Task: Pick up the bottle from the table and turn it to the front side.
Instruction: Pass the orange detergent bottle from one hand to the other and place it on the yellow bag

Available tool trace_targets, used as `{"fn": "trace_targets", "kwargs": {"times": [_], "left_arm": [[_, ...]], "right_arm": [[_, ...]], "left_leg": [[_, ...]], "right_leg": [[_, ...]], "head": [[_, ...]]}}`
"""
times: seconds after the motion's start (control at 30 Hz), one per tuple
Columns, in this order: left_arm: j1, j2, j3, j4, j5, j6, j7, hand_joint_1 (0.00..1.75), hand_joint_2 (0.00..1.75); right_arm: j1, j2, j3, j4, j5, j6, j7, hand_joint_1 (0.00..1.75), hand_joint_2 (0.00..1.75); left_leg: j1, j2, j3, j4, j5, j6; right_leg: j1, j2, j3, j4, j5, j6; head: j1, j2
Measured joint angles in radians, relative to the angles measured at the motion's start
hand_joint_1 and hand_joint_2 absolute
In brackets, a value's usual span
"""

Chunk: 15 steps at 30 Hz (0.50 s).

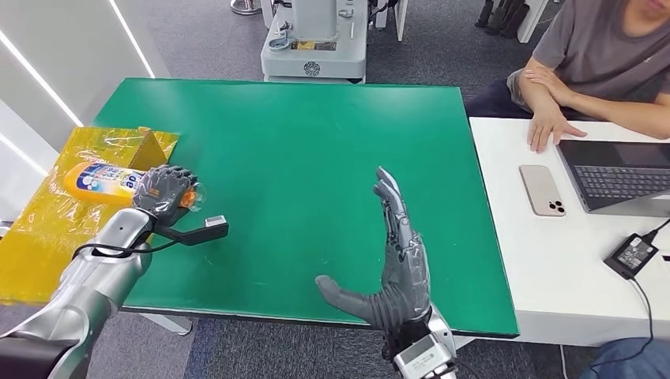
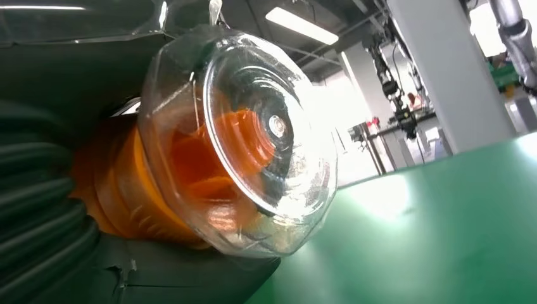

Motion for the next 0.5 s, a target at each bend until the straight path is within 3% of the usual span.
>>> {"fn": "trace_targets", "kwargs": {"times": [0.5], "left_arm": [[0.089, 0.005, 0.001, 0.056, 0.007, 0.058, 0.017, 1.75, 1.75]], "right_arm": [[-0.005, 0.000, 0.000, 0.000, 0.001, 0.021, 0.011, 0.00, 1.75]], "left_leg": [[0.000, 0.000, 0.000, 0.000, 0.000, 0.000]], "right_leg": [[0.000, 0.000, 0.000, 0.000, 0.000, 0.000]], "head": [[0.000, 0.000]]}}
